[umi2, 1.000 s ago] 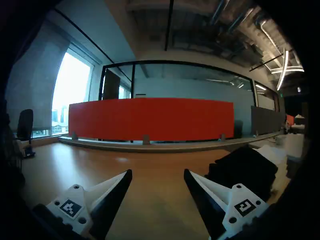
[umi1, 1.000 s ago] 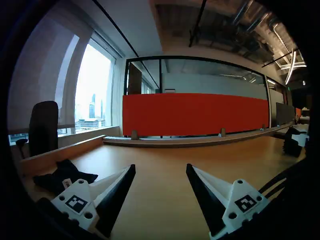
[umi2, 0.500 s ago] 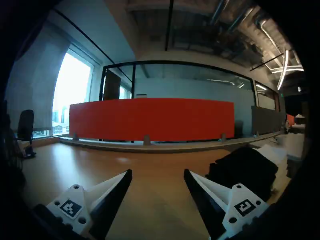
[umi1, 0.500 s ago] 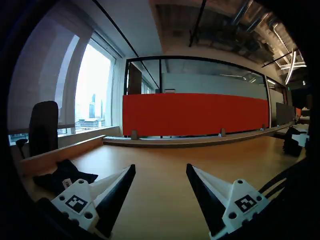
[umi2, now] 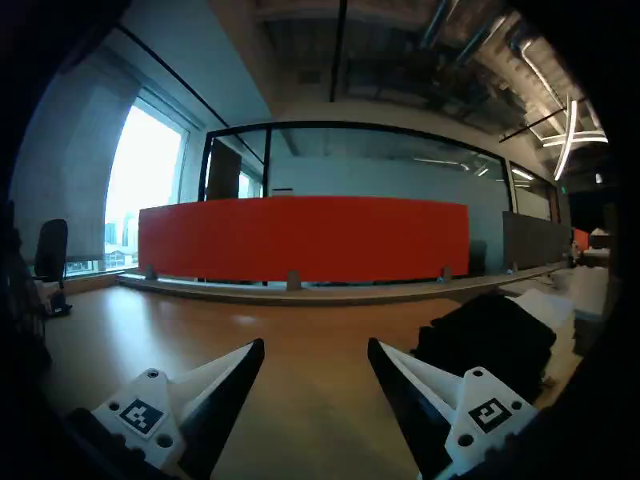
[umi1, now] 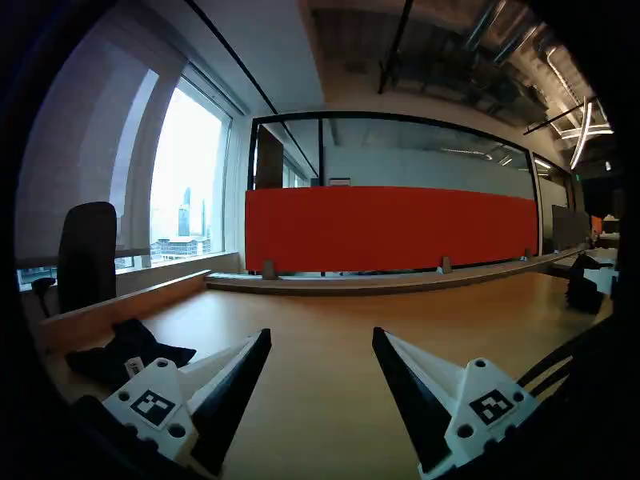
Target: Fold towel
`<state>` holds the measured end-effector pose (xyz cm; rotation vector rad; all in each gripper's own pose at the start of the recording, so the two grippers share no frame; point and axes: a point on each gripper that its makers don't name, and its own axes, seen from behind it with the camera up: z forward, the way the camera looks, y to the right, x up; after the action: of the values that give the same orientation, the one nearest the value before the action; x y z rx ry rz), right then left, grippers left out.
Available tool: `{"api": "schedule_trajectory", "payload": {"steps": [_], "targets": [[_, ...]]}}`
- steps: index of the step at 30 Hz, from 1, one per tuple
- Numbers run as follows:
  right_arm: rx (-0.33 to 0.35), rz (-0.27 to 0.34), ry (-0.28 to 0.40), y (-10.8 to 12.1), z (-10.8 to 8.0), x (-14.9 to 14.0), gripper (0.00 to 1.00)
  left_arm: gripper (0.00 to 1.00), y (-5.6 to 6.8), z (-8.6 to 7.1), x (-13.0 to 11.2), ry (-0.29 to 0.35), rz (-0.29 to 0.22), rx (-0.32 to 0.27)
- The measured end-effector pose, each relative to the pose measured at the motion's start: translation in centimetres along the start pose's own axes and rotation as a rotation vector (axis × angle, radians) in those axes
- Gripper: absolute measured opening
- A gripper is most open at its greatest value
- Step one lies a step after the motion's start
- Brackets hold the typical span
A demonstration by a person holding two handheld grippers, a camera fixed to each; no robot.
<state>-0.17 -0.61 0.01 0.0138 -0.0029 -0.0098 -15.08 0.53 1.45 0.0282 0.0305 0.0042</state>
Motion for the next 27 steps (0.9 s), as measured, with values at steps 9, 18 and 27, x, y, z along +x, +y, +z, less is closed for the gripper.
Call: {"api": "schedule_trajectory", "payload": {"steps": [9,18,27], "targets": [[0.000,0.000,0.000,-0.07,-0.07,-0.03,1.00,0.94,-0.04,-0.06,0.11,0.000,0.000,0.000],[0.000,0.000,0.000,-0.05,-0.08,-0.07,1.00,0.94,-0.10,-0.17,0.34,-0.001,0.000,0.000],[0.000,0.001,0.000,-0.06,-0.03,-0.03,1.00,0.94,-0.12,-0.25,0.65,-0.002,0.001,0.000]]}}
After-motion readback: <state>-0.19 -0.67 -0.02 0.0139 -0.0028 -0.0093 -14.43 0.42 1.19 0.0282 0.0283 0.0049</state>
